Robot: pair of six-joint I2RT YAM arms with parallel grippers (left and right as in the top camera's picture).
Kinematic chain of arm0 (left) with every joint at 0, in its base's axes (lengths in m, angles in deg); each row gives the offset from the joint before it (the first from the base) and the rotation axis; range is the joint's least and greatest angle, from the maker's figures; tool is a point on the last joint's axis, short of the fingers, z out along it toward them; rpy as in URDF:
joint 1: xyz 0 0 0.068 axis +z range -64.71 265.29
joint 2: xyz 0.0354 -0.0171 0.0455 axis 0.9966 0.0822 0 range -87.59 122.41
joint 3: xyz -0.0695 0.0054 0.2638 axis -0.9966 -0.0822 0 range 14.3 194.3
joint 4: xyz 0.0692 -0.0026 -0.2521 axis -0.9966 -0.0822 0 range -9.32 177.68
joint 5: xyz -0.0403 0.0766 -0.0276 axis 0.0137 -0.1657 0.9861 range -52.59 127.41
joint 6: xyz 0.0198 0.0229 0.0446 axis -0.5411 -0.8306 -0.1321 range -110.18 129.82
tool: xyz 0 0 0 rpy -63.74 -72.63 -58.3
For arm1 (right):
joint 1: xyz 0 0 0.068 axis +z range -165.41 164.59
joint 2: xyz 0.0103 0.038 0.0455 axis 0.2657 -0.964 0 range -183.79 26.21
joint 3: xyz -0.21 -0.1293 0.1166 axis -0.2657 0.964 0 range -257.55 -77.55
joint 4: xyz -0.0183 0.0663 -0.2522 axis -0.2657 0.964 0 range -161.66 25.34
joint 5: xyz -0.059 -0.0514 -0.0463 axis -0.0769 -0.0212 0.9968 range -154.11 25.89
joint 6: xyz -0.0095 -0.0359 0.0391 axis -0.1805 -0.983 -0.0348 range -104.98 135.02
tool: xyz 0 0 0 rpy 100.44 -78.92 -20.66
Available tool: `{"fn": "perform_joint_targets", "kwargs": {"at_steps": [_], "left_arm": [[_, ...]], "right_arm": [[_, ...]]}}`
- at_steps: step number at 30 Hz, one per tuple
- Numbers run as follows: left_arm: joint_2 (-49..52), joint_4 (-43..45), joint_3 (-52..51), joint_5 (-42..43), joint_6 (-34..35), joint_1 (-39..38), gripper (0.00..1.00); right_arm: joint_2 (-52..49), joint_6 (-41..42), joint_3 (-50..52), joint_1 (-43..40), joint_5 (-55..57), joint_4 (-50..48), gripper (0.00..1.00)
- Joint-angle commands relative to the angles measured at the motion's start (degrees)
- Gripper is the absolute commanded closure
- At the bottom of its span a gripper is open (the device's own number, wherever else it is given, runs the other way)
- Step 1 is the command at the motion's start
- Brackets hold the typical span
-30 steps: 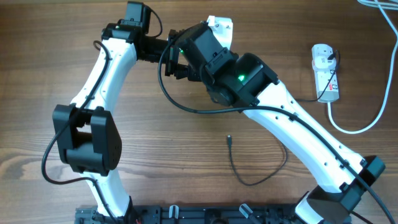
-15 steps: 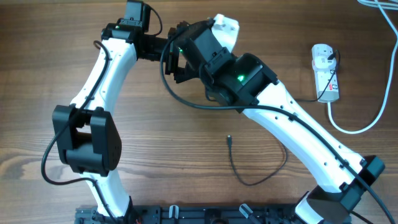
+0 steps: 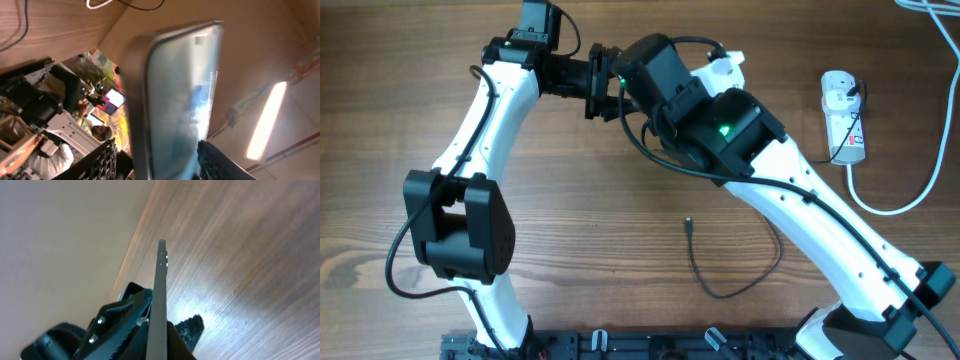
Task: Plug charger to phone and switch on socket
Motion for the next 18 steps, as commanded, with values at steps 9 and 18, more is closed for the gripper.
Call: {"fn": "perform_joint_targets", "kwargs": {"at_steps": [9, 18], "left_arm": [[-1.8, 0.1, 0.2, 2.8, 2.0, -0.2, 0.55], [-1.8, 0.1, 0.2, 2.8, 2.0, -0.2, 0.57]], "right_arm": [[1.5, 15.9, -1.3, -0.2, 1.0, 3.0, 0.96], [1.5, 15.9, -1.3, -0.2, 0.7, 1.8, 0.95]]}}
